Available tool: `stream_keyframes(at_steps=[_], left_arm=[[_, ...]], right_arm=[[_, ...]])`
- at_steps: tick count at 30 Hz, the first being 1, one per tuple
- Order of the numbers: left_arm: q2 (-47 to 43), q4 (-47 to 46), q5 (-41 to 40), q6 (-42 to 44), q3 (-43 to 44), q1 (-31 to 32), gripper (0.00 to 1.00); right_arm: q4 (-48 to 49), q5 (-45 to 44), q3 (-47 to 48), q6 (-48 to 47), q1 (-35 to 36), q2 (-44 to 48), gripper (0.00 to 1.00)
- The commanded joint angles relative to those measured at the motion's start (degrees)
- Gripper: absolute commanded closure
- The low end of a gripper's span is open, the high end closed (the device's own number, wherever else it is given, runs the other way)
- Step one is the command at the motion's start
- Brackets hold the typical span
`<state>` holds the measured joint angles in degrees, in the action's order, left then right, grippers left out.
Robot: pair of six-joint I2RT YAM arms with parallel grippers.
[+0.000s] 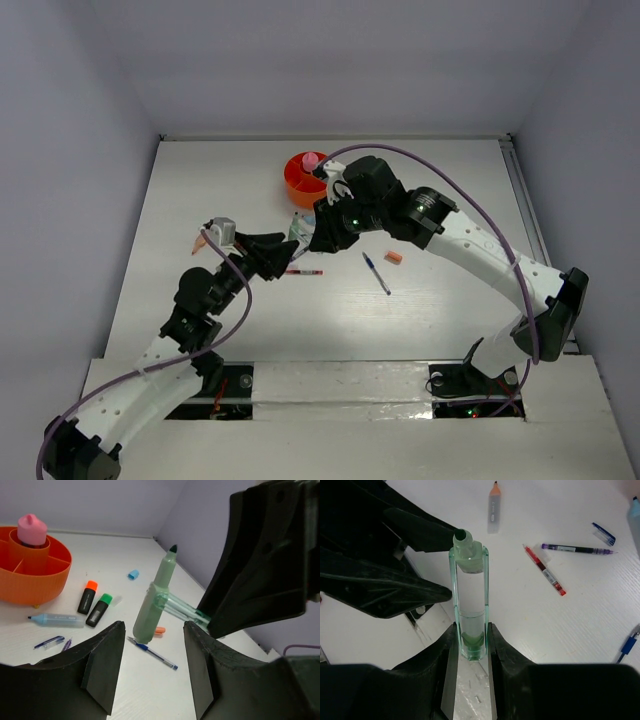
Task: Sort the stationery into containers
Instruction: Close the pen cap on the pen.
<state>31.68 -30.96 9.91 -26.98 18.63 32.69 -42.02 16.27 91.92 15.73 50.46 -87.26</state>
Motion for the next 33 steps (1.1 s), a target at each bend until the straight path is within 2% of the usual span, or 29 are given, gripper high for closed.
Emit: stream_keyframes(at_steps=[1, 9, 12, 19, 21, 26, 33], left_arm=[[2.15, -3.93, -2.62, 3.25, 1.75, 1.15, 0.53], [4.44, -3.76, -4.81, 4.31, 2.81, 2.91, 0.54], [4.27, -3.58, -6.04, 4.48, 3.08, 3.96, 0.66], [4.88, -4.46, -7.98, 4.83, 3.43, 5.63, 0.79], [4.88, -4.63, -8.59, 5.09, 3.25, 6.33, 0.79], [3.83, -4.9, -9.3, 5.71, 3.08, 7.39, 0.7], [3.04, -4.11, -12.19, 6.77, 3.6, 9.06, 0.72]], right_arm=[[0.27, 3.06, 3.27, 0.88, -0.1, 0.87, 1.0], [0.89, 4.29, 3.18, 0.8, -0.71, 1.13, 1.0], [1.15, 4.73, 2.56, 0.97, -1.24, 1.22, 1.0], [1.42, 5.26, 1.42, 1.15, -1.24, 1.57, 1.0], [1.41, 5.79, 1.33, 1.32, -1.24, 1.57, 1.0], [1.33, 6.32, 0.98, 1.59, -1.77, 1.22, 1.0], [1.41, 6.84, 0.63, 1.76, -1.77, 1.31, 1.0]])
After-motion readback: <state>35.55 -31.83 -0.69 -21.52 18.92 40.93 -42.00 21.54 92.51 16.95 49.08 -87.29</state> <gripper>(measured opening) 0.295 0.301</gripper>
